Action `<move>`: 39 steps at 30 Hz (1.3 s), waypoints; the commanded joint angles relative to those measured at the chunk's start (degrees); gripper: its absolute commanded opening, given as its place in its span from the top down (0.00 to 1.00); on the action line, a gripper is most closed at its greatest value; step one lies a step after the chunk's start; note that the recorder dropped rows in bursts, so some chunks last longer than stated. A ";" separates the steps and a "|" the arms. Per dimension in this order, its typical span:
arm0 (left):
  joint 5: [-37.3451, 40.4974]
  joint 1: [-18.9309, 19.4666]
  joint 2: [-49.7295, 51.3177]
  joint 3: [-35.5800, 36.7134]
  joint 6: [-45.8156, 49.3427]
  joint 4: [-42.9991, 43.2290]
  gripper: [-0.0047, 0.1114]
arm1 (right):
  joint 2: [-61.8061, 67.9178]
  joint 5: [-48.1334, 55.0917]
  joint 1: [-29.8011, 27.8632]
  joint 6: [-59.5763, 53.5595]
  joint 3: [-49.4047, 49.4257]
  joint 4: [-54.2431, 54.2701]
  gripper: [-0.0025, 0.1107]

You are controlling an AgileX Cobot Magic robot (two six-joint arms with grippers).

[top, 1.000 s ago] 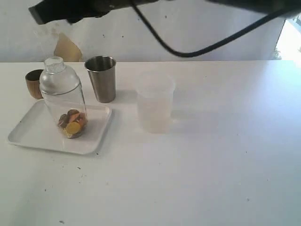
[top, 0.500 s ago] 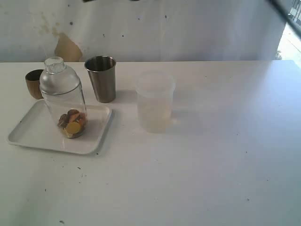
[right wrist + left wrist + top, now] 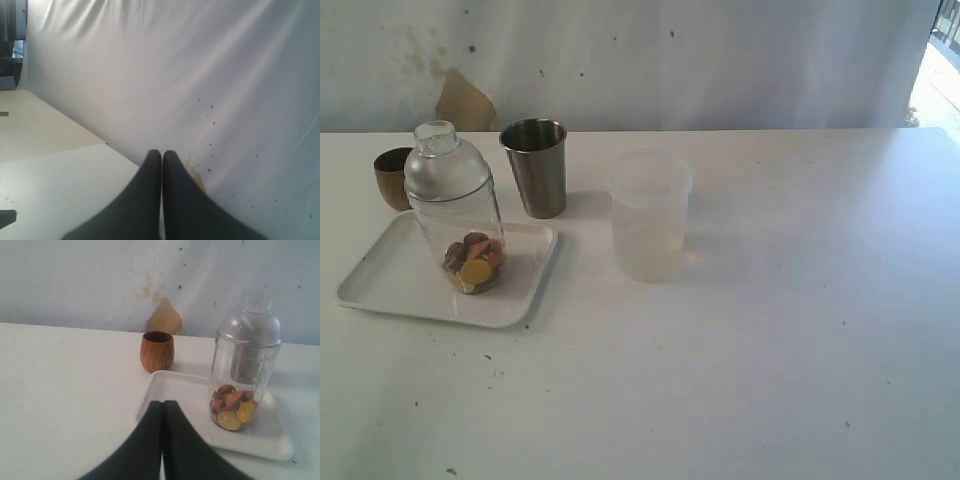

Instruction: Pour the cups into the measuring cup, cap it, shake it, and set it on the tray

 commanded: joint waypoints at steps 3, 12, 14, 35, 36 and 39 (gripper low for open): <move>-0.61 -0.10 -0.27 0.25 -0.20 0.00 0.96 | -9.65 8.48 -0.26 1.33 0.90 0.23 0.97; -0.61 -0.10 -0.27 0.25 -0.20 0.00 0.96 | -18.17 8.60 -0.26 1.33 0.90 0.23 0.97; -0.61 -0.10 -0.27 0.25 -0.20 0.00 0.96 | -19.47 8.48 -0.26 1.33 0.90 0.23 0.97; -0.61 -0.10 -0.27 0.25 -0.20 0.00 0.96 | -39.50 -20.19 -31.45 0.69 32.44 -13.00 0.97; -0.61 -0.10 -0.27 0.25 -0.20 0.00 0.96 | -39.50 -19.44 -33.30 0.69 36.00 -13.00 0.97; -0.61 -0.10 -0.27 0.25 -0.20 0.00 0.96 | -39.50 -16.60 -36.97 0.69 43.42 -13.00 0.97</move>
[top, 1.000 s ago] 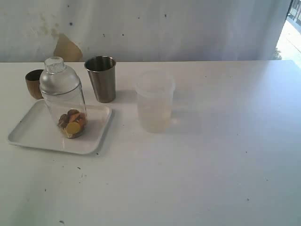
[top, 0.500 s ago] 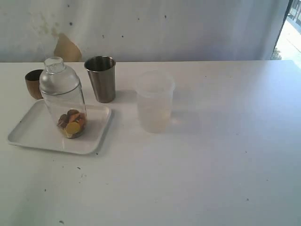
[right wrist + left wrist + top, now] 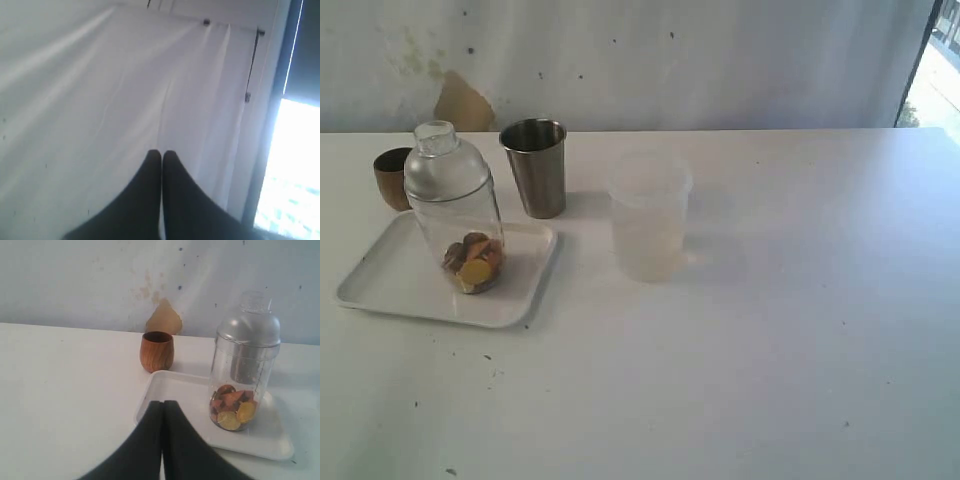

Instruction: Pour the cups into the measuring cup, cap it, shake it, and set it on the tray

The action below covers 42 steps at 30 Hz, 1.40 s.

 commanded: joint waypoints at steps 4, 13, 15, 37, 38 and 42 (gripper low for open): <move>-0.61 -0.10 -0.27 0.25 -0.20 0.00 0.96 | -0.15 5.26 -5.53 -0.26 17.33 -0.42 0.97; -0.61 -0.10 -0.27 0.25 -0.20 0.00 0.96 | -0.15 16.00 -5.53 3.52 25.50 -0.42 0.98; -0.61 -0.10 -0.27 0.25 -0.20 0.00 0.96 | -0.15 19.52 -5.53 5.25 25.50 -0.42 0.98; -0.61 -0.10 -0.27 0.25 -0.20 0.00 0.96 | -0.15 20.98 -5.53 5.49 25.50 -0.42 0.98; -0.61 -0.10 -0.27 0.25 -0.20 0.00 0.96 | -0.15 20.98 -5.53 5.49 25.50 -0.42 0.98; -0.61 -0.10 -0.27 0.25 -0.20 0.00 0.96 | -0.15 20.98 -5.53 5.49 25.50 -0.42 0.98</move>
